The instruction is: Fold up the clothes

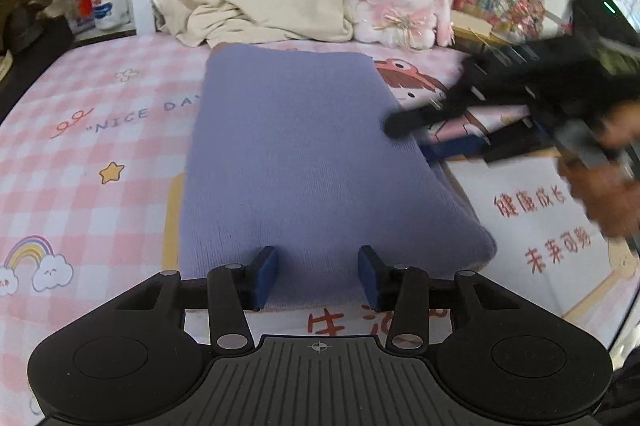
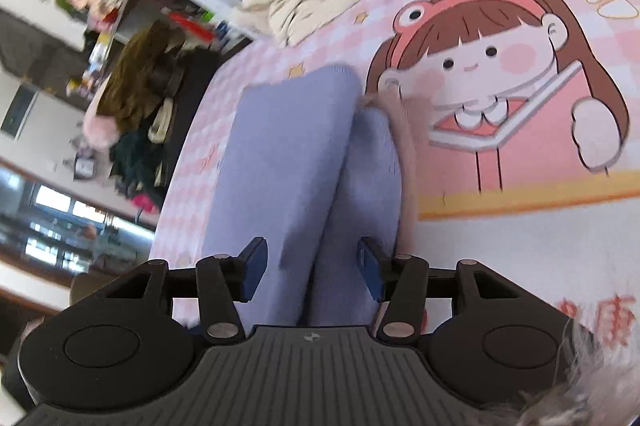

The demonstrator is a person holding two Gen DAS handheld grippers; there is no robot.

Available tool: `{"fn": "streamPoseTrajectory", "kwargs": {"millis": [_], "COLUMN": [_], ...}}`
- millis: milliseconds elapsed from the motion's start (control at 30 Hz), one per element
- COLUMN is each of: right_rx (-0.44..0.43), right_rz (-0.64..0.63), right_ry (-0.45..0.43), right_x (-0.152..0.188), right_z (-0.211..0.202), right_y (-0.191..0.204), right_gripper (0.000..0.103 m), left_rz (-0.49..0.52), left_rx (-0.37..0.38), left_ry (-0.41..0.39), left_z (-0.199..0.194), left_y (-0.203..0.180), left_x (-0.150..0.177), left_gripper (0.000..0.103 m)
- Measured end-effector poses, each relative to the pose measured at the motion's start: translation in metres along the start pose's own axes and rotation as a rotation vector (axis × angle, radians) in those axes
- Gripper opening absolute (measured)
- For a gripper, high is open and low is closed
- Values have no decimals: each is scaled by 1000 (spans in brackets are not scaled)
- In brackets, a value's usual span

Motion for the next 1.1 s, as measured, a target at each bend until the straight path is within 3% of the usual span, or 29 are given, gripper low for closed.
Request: {"fn": "streamPoseTrajectory", "kwargs": {"millis": [67,100,167,233,333,367,467,500,567,600,633,700,900,1100], "right_rx": [16,28,52,30,-104,-88,148,175,155,132,109,82,120,96], "right_rz": [-5,-24,-108,-259,-469,-491,-396,-335,-223,-192,-161,-109,-38,44], "right_ry": [-25,-31,-40,-74,-156,-158,-100,-82,-66,-72,-78,-76,-22,-39], "right_x": [-10,-14,-18,-18,-3,3,2,0,-3,-4,-5,-6,-1,-13], "right_z": [6,9,13,4,-27,-30,-7,-3,-5,-10,-15,-21,-7,7], "right_y": [2,4,14,35,74,76,33,19,2,0,-3,-7,-16,-25], "right_gripper": [45,31,14,12,12,12,16,22,28,38,43,43,43,44], "left_rz": [26,29,29,26,-14,-21,6,15,29,32,26,14,19,79], "left_rx": [-2,-2,2,9,28,32,30,29,28,30,33,37,1,-36], "left_ry": [5,7,11,15,21,26,27,27,31,33,31,28,-56,-27], "left_z": [1,0,0,0,0,0,0,0,-1,-1,-1,-3,-20,-8], "left_y": [0,0,1,3,7,8,6,5,4,4,4,4,12,17], "left_x": [1,1,1,-1,-2,-1,-1,-1,-1,-2,-2,-4,-20,-15], "left_gripper": [42,42,43,44,47,47,47,47,47,47,47,47,47,47]}}
Point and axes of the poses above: each gripper's, at about its wrist camera, not at the fingertips, and z roughly the way its jaws point, y to its left, x to its underside, the point moved 9 cm from there along z, roughly the way its jaws point, and after that the axes turned 1 degree about -y, right-handed, at the moved point
